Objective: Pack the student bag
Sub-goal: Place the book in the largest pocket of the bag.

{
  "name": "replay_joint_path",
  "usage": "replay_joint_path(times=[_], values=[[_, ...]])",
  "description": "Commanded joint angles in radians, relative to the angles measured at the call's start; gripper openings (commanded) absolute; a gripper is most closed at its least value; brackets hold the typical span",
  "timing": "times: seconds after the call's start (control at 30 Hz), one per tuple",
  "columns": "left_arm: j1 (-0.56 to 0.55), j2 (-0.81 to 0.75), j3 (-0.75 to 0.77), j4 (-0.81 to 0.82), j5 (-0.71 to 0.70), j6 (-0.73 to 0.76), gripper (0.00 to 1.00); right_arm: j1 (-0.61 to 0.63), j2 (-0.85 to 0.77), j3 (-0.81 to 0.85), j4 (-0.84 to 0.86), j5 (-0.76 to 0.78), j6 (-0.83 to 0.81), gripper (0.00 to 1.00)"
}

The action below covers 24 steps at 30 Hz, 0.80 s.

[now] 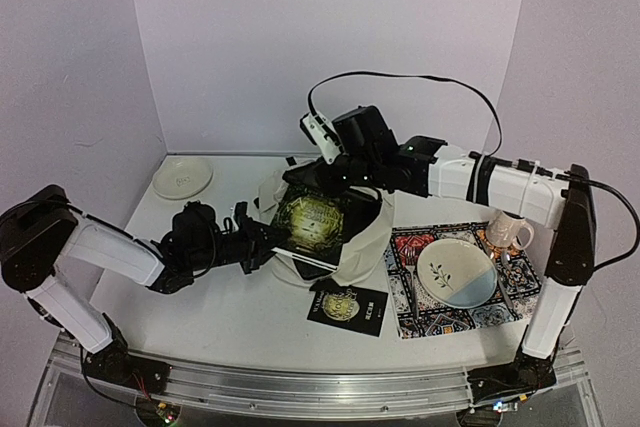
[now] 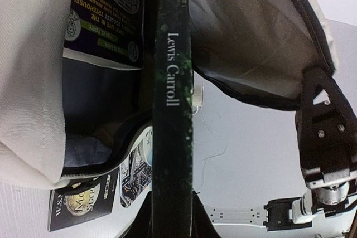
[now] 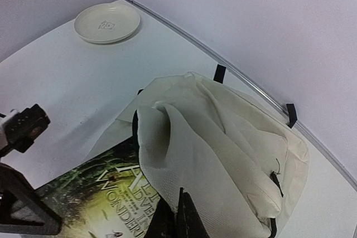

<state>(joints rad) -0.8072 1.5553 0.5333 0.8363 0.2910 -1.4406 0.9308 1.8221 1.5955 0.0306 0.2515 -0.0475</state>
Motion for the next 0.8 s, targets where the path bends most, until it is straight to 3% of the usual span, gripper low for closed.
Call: replay_joint_path(times=[0.0,0.3,0.77], values=[[-0.021,0.067,0.117,0.156,0.017,-0.024,0.0,0.029,-0.125,-0.01,0.1,-0.044,0.007,0.0],[-0.036,0.107,0.099,0.179,-0.029,-0.053,0.0,0.031,-0.223,-0.111,0.188,-0.11,-0.008,0.0],[0.059,0.118,0.136,0.19,-0.146,0.084,0.0,0.03,-0.244,-0.217,0.219,-0.213,-0.017,0.0]])
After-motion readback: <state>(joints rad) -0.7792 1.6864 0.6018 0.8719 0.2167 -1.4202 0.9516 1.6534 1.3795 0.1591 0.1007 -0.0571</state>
